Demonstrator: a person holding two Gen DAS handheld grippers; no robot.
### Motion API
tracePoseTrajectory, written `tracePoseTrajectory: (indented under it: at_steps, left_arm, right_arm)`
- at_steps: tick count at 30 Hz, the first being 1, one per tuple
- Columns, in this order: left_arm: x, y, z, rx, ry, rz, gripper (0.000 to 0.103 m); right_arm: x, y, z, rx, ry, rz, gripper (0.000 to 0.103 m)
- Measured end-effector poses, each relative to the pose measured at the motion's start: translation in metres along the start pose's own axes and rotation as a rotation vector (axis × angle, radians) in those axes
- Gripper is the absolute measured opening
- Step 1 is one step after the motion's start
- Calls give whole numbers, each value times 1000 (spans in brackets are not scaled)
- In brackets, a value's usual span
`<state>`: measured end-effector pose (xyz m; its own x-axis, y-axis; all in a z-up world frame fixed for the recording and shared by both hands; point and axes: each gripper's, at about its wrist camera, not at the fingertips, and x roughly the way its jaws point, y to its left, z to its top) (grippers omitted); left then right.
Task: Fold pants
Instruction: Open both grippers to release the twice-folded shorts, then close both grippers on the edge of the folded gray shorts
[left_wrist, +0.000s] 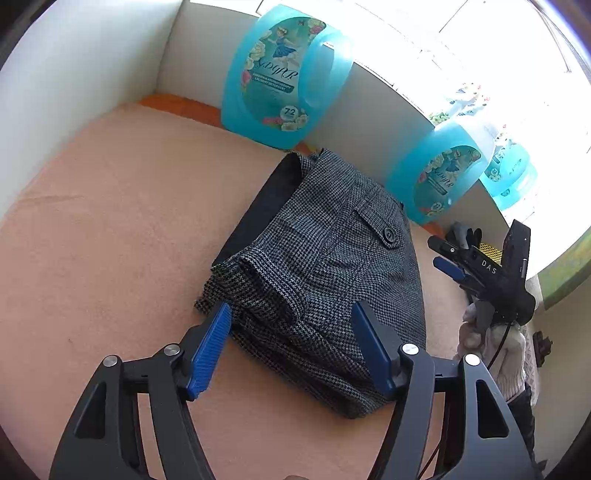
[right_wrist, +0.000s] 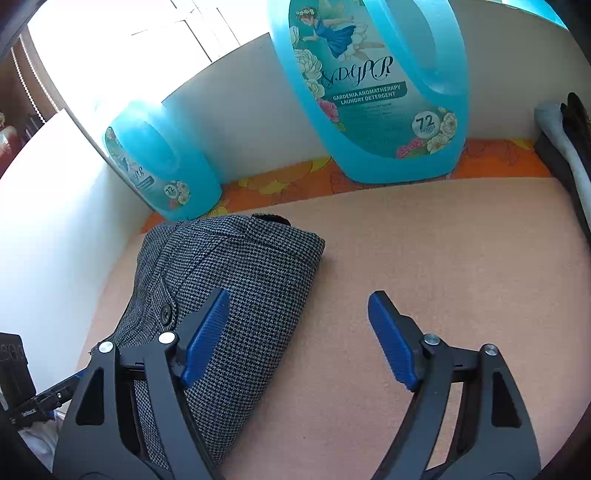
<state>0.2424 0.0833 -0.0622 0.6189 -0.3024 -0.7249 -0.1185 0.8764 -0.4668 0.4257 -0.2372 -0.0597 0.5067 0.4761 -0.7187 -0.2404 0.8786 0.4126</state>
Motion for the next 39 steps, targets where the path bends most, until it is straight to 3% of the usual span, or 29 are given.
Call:
tracePoseTrajectory:
  at_steps: [8,11,18,25,31,34,36,39]
  left_arm:
    - [13,16,10,-59,25,54,67]
    - [19,24,14,-99,44,34,68]
    - [35,31,12,-130,66,62,68]
    - [42,29,11,-148,17,56,82]
    - [38,20,3,-97,9,94,82]
    - [41,18,4,-104,-15,94,81]
    - [46,18,6,-122,-34,37,81]
    - [49,18,9,-145,-57,24,66]
  right_arm:
    - [27,-6,5,104,60,47,81]
    - [34,-11,3,151,66,80,81]
    - [40,-3,7,163,69,131,81]
    - [57,5,12,198,60,191,82]
    - [59,10,10,193,26,195,82]
    - [59,12,9,184,29,206,75]
    - [59,15,9,166,28,202,69]
    - [56,19,8,149,18,185,54]
